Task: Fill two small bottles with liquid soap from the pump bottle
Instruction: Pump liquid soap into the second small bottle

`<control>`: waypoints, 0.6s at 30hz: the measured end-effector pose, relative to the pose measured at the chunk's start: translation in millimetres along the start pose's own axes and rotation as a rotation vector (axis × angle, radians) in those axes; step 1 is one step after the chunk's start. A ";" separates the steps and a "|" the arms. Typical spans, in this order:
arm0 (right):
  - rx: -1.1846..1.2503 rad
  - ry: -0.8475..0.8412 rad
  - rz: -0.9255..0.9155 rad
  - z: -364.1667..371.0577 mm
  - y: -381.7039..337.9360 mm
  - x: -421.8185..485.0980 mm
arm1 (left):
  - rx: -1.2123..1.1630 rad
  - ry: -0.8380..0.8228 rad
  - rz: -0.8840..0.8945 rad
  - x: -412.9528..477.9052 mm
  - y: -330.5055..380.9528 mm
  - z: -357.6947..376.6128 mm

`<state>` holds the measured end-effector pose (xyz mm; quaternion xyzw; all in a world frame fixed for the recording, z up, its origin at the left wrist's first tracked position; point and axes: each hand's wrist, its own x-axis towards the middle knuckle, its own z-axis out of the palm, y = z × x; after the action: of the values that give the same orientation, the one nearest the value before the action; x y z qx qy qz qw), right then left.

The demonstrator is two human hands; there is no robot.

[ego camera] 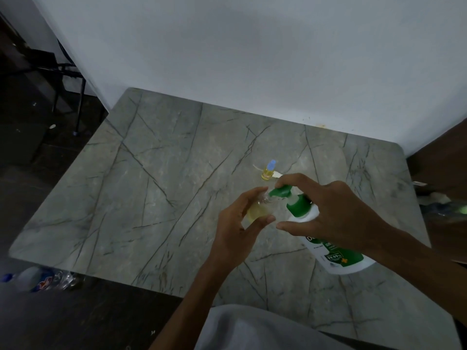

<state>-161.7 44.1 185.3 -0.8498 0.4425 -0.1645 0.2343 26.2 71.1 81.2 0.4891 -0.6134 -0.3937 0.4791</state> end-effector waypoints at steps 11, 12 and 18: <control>0.041 0.068 -0.035 -0.7 -2.2 2.2 | -0.003 -0.010 0.010 3.6 2.3 1.4; 0.041 0.065 -0.031 -1.6 -2.1 3.0 | -0.001 -0.012 0.010 3.2 1.6 1.8; 0.036 0.050 -0.006 -2.3 -1.9 5.2 | -0.055 0.001 -0.020 7.1 3.0 0.1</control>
<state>-158.7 40.1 188.7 -0.8424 0.4427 -0.1945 0.2378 25.0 64.8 85.5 0.4821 -0.5973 -0.4150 0.4885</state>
